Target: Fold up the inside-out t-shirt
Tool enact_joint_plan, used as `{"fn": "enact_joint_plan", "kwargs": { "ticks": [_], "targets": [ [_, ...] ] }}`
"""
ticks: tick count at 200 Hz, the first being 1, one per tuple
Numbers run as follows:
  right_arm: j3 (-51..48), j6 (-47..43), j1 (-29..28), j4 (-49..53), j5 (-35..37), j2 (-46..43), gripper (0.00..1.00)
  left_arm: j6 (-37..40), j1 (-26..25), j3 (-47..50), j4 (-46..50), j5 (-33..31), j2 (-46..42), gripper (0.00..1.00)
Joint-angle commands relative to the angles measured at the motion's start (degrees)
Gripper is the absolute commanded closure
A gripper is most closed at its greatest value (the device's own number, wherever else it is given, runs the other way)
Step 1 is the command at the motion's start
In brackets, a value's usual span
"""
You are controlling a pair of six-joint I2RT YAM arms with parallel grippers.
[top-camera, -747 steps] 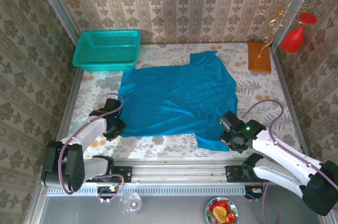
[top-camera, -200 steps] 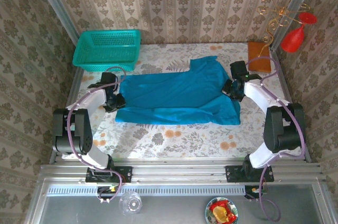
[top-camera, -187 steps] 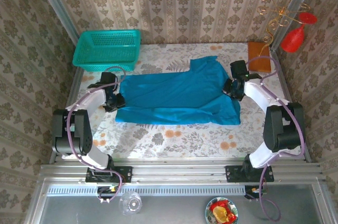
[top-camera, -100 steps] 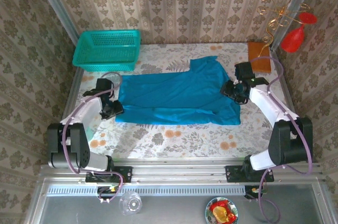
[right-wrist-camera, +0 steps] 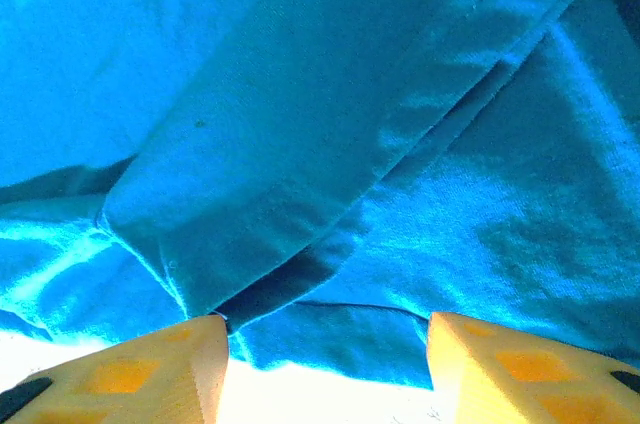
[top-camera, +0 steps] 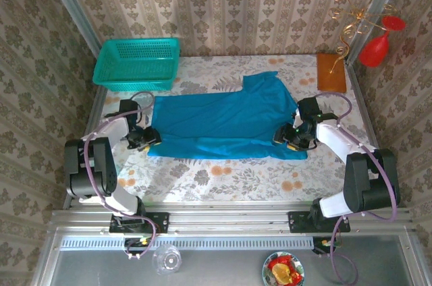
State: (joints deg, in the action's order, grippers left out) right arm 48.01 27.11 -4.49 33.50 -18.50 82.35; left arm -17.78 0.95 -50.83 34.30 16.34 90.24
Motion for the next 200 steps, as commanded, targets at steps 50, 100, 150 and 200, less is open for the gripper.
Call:
{"fn": "enact_joint_plan", "kwargs": {
  "ticks": [50, 100, 150, 200],
  "targets": [
    [-1.57, 3.44, 1.69, -0.68, 2.81, 3.24, 0.44, 0.46, 1.15, -0.35, 1.36, 1.83, -2.80, 0.97],
    [-2.57, 7.66, 3.33, -2.47, 4.95, 5.69, 0.45, -5.52, 1.34, 5.65, 4.11, -4.16, -11.19, 1.00],
    [-2.48, 8.13, 4.03, -2.47, 4.35, 7.91, 0.45, -12.83, 1.79, 10.34, 4.04, -9.82, -11.80, 0.98],
    [-1.71, 7.70, 4.05, -1.03, 4.61, 5.19, 0.46, -14.08, 1.69, 8.54, 7.08, -16.01, -10.47, 0.80]
  ]
}}
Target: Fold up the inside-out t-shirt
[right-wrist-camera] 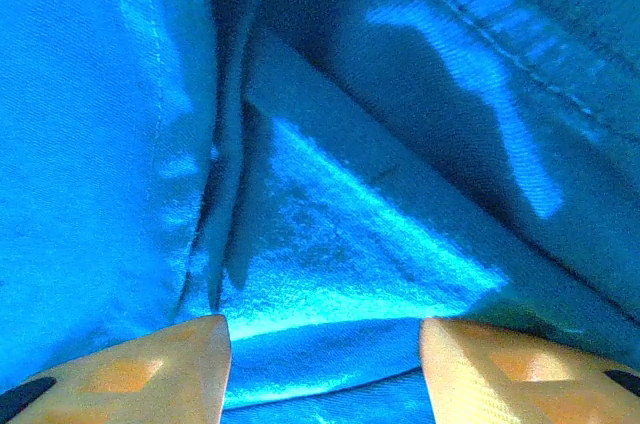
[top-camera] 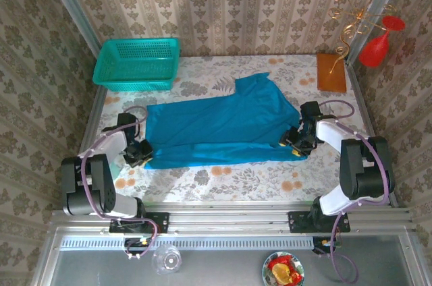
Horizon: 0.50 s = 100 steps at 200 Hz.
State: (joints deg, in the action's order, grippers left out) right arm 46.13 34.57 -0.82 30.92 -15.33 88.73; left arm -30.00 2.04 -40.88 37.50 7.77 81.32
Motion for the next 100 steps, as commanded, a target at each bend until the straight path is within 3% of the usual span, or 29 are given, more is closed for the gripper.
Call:
{"fn": "enact_joint_plan", "kwargs": {
  "ticks": [1, 21, 37, 66, 100],
  "targets": [
    [0.18, 0.20, 0.38, 1.62, 1.45, -1.41, 0.46, -1.88, 0.60, -1.49, 4.03, -7.74, -1.80, 0.79],
    [1.10, -0.19, 0.38, 3.49, 1.79, -4.58, 0.46, -1.61, 0.63, -3.45, 7.39, -14.35, -6.07, 0.70],
    [1.84, -0.63, 0.29, 5.03, 1.48, -6.53, 0.46, 0.21, 0.44, -5.40, 9.44, -15.38, -7.89, 0.69],
    [1.95, -0.99, -0.27, 5.38, -2.12, -8.62, 0.46, 2.81, -3.27, -7.04, 8.20, -7.87, -8.95, 0.76],
    [1.21, -0.82, -1.74, 2.90, -6.95, -8.25, 0.46, -0.51, -7.16, -4.59, 0.57, 0.94, -3.71, 0.79]
  ]
}}
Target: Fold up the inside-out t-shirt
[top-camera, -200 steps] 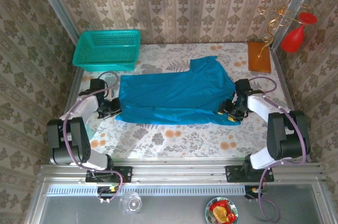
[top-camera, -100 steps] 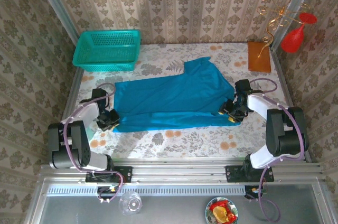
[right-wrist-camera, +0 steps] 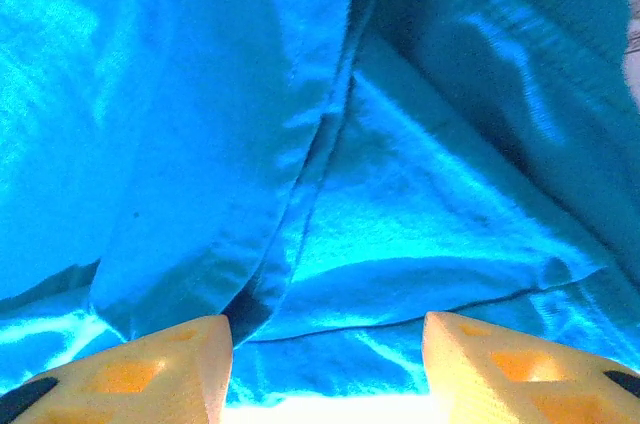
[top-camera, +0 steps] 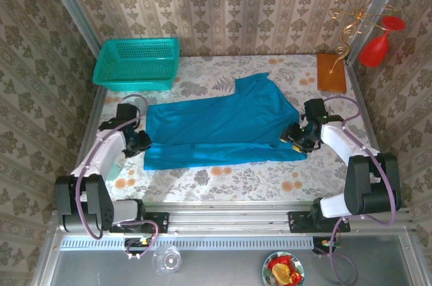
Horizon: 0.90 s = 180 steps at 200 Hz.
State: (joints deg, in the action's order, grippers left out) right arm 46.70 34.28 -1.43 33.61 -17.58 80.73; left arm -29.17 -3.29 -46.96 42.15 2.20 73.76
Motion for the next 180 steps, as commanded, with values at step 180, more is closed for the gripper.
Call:
{"fn": "enact_joint_plan", "kwargs": {
  "ticks": [180],
  "targets": [
    [-3.03, 19.29, -9.21, -11.37, -7.46, 6.69, 0.45, 1.13, -3.74, 0.95, -4.27, 0.92, 11.56, 0.77]
  ]
}}
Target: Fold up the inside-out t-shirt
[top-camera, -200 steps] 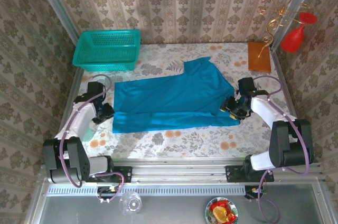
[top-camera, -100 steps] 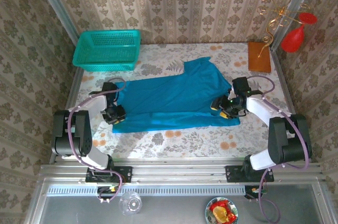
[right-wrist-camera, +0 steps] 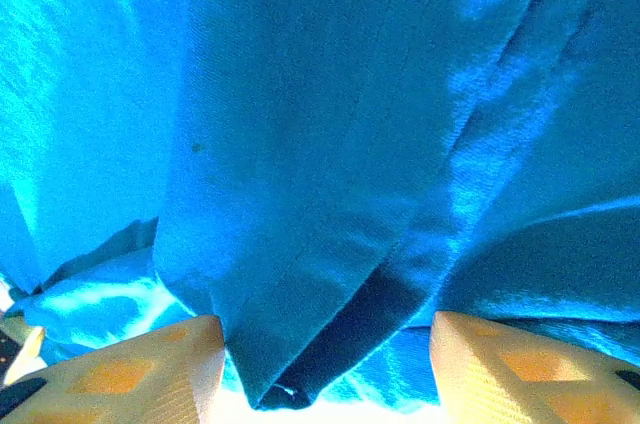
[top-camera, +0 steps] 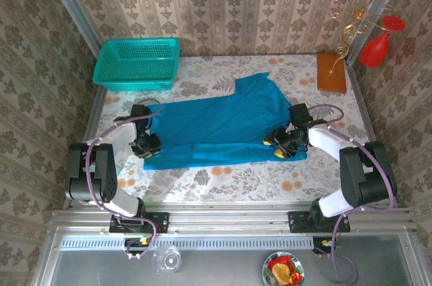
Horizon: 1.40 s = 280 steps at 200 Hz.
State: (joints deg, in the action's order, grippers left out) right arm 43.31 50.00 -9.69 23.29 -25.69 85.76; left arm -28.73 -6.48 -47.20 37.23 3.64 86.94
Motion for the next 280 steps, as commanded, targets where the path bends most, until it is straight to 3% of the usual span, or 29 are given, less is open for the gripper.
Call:
{"fn": "enact_joint_plan", "kwargs": {
  "ticks": [1, 29, 67, 111, 142, 175, 218, 256, 280],
  "targets": [
    [0.41, 3.64, -0.95, -1.05, 0.65, 1.72, 0.46, 0.69, -0.59, 1.21, 0.65, -0.54, -1.61, 0.77],
    [1.36, 4.29, -2.22, -1.05, 2.24, 1.12, 0.61, 0.51, -0.86, 1.32, 0.91, -0.62, -2.19, 0.77],
    [6.86, 0.33, -3.85, 2.46, 4.95, 1.83, 0.92, 0.51, -1.34, 0.82, 2.18, -1.21, -3.50, 0.77],
    [19.82, -9.08, -5.56, 7.20, 3.81, 12.56, 0.96, 1.13, -1.37, 0.75, 3.07, -1.98, -3.37, 0.78],
    [30.23, -15.09, -6.85, 13.61, 4.41, 20.68, 0.83, 0.95, -1.43, 1.65, 2.82, -2.33, -3.45, 0.78],
    [35.14, -18.63, -7.37, 14.94, 2.83, 22.65, 0.58, 0.61, -1.52, 2.37, 2.69, -2.33, -4.21, 0.78],
    [31.83, -20.43, -6.87, 14.64, 3.89, 16.73, 0.49, 0.73, -1.95, 2.22, 2.70, -1.95, -4.49, 0.78],
    [25.16, -20.71, -6.00, 16.93, 13.37, 10.18, 0.41, 0.78, -2.73, 1.61, 2.75, -1.85, -4.24, 0.78],
    [21.19, -21.32, -4.08, 15.32, 14.57, 8.53, 0.18, 0.78, -2.93, 1.50, 2.69, -1.80, -3.89, 0.78]
  ]
}}
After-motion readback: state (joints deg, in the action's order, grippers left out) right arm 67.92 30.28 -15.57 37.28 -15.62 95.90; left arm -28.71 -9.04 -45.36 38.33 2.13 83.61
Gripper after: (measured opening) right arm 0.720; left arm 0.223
